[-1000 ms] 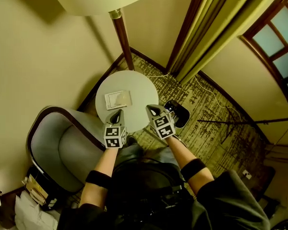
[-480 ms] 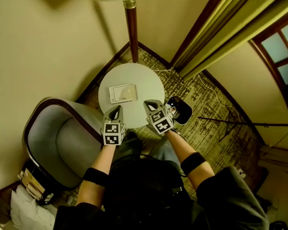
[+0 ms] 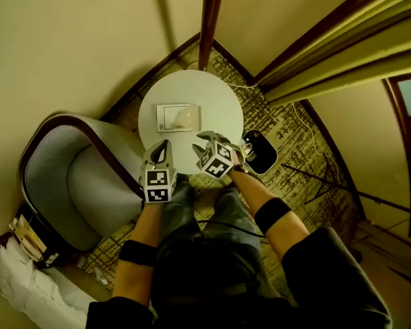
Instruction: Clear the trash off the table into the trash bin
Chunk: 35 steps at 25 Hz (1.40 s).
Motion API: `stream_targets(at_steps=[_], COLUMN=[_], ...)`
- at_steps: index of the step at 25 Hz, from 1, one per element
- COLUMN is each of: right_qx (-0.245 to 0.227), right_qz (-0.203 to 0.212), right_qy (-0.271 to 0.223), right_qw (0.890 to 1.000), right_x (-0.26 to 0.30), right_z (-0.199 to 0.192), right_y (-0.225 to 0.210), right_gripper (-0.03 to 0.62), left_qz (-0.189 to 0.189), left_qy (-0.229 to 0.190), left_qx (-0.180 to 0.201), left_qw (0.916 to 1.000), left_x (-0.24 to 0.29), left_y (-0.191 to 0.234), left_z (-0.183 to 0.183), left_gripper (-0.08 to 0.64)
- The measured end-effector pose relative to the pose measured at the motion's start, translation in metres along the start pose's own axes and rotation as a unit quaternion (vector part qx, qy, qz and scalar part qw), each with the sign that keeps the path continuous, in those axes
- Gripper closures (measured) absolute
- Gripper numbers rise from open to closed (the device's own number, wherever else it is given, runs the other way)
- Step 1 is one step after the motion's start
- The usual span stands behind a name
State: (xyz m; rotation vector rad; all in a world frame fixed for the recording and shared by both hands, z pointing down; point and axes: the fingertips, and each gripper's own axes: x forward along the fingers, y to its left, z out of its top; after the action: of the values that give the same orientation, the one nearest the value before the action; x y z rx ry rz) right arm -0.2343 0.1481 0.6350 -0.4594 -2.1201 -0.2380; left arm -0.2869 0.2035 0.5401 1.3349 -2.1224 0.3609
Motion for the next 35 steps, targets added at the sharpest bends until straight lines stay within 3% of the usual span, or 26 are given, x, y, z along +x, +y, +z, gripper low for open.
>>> stream_targets(at_steps=[4,8,15,20,25,35], right_qx=[-0.05,-0.074,-0.119,-0.122,-0.125,-0.116], right_qz=[0.032,0.049,0.04,0.045,0.044,0.047], right_qy=[0.03,0.065,0.107,0.114,0.118,0.106], right_qw=[0.998,0.994,0.986,0.985,0.984,0.986], right_x=[0.042,0.082,0.146,0.17,0.176,0.162], right_z=[-0.004,-0.014,-0.037,-0.039,-0.037,-0.025], right_y=[0.002,-0.002,-0.016,-0.014,-0.009,-0.002], right_gripper=[0.36,0.316,0.322,0.381,0.491,0.529], left_qz=[0.021,0.036,0.043,0.044,0.042,0.048], left_qy=[0.004,0.005,0.012,0.013,0.014,0.018], left_qx=[-0.035,-0.056,-0.068,-0.073,-0.078,-0.087], left_qw=[0.9992,0.9978,0.9967,0.9963,0.996,0.9949], left_x=[0.017,0.032,0.053,0.055,0.048,0.036], left_y=[0.012,0.024,0.04,0.05,0.057,0.063], left_z=[-0.019,-0.036,-0.061,-0.072,-0.08,-0.085], left_gripper=[0.554,0.554,0.554,0.554,0.554,0.554])
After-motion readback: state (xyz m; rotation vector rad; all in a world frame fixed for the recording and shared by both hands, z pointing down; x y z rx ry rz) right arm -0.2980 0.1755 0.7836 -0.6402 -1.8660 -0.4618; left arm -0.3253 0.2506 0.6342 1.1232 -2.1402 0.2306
